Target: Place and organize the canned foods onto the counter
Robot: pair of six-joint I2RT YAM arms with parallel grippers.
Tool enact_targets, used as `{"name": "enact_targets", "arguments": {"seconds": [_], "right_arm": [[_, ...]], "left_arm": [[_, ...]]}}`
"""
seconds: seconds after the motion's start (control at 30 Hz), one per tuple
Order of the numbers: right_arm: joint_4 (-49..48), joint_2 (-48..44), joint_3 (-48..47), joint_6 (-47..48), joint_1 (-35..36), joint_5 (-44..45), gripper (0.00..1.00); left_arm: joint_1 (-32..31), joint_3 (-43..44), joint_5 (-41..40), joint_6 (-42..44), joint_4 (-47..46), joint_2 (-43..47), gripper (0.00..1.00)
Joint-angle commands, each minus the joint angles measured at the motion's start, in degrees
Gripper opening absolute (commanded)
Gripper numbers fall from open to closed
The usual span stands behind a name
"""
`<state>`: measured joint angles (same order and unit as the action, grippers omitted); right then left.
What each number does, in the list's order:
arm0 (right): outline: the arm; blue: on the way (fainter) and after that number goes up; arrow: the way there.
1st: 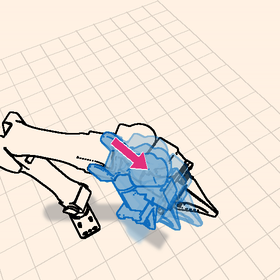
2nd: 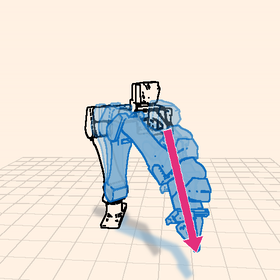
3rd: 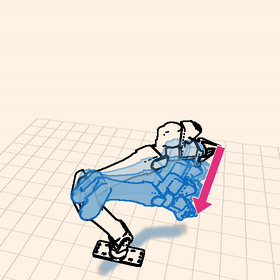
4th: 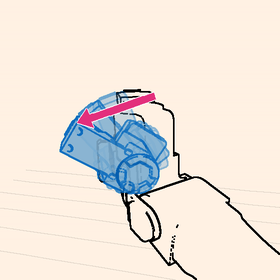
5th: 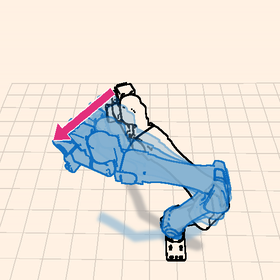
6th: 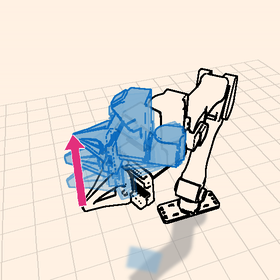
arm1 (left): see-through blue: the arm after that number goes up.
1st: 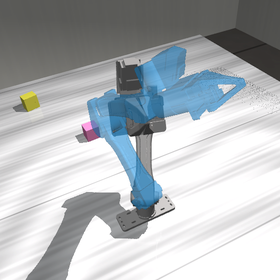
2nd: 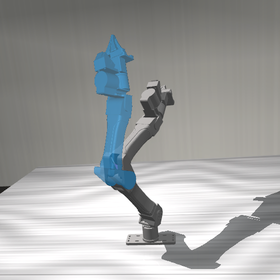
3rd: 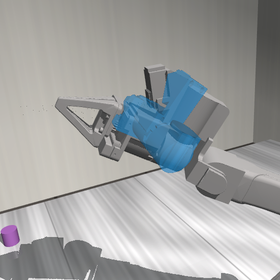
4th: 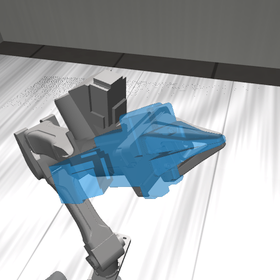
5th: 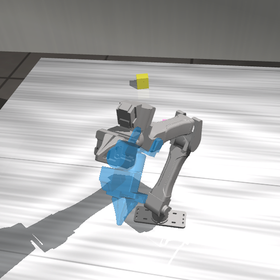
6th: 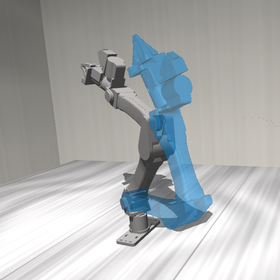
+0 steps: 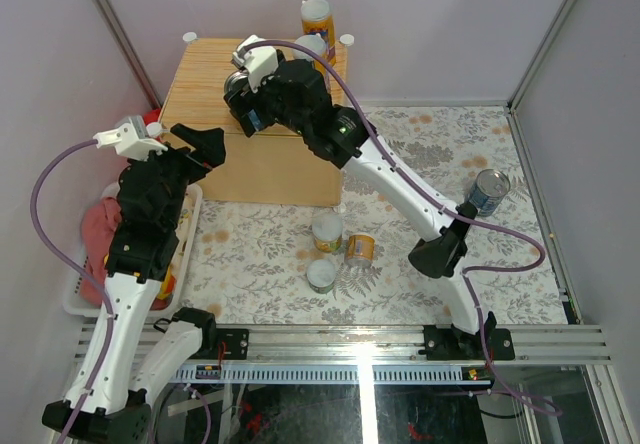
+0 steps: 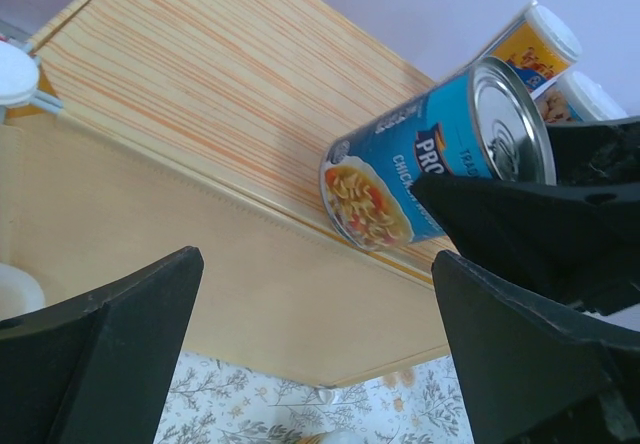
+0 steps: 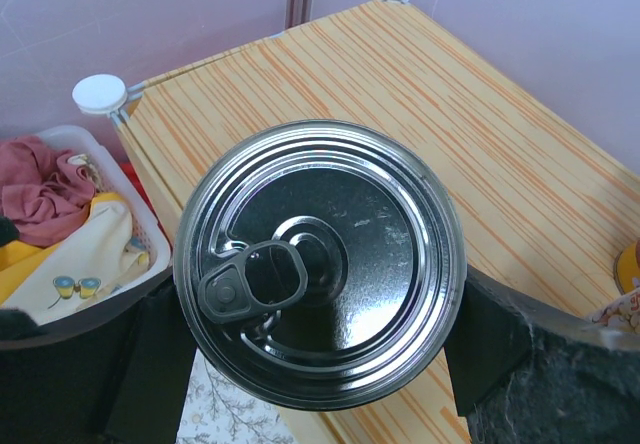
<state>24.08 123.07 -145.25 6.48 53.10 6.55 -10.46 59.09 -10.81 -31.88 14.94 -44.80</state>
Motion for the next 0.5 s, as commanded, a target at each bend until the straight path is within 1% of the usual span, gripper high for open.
{"name": "enact_targets", "arguments": {"seconds": [0.0,0.13,0.37,0.47], "right_arm": [[-14.83,-1.38,-4.61,1.16,0.04,2.3,0.29],[-15.16,-0.11,-4.69,-0.85,-0.89,1.38,0.43],[-15.47,1.06,-4.52,-2.17,-1.89,0.84,0.75],[-15.76,1.15,-4.39,-2.77,-2.32,0.51,0.84]], "left_arm": [[0.19,-2.23,3.97,1.75,-8.94,1.01,0.99],[0.18,-3.78,6.93,2.61,-11.88,1.2,1.0],[0.21,-5.86,10.23,4.0,-15.12,1.31,1.0],[0.18,-5.99,10.58,4.19,-15.85,0.79,1.0]]}}
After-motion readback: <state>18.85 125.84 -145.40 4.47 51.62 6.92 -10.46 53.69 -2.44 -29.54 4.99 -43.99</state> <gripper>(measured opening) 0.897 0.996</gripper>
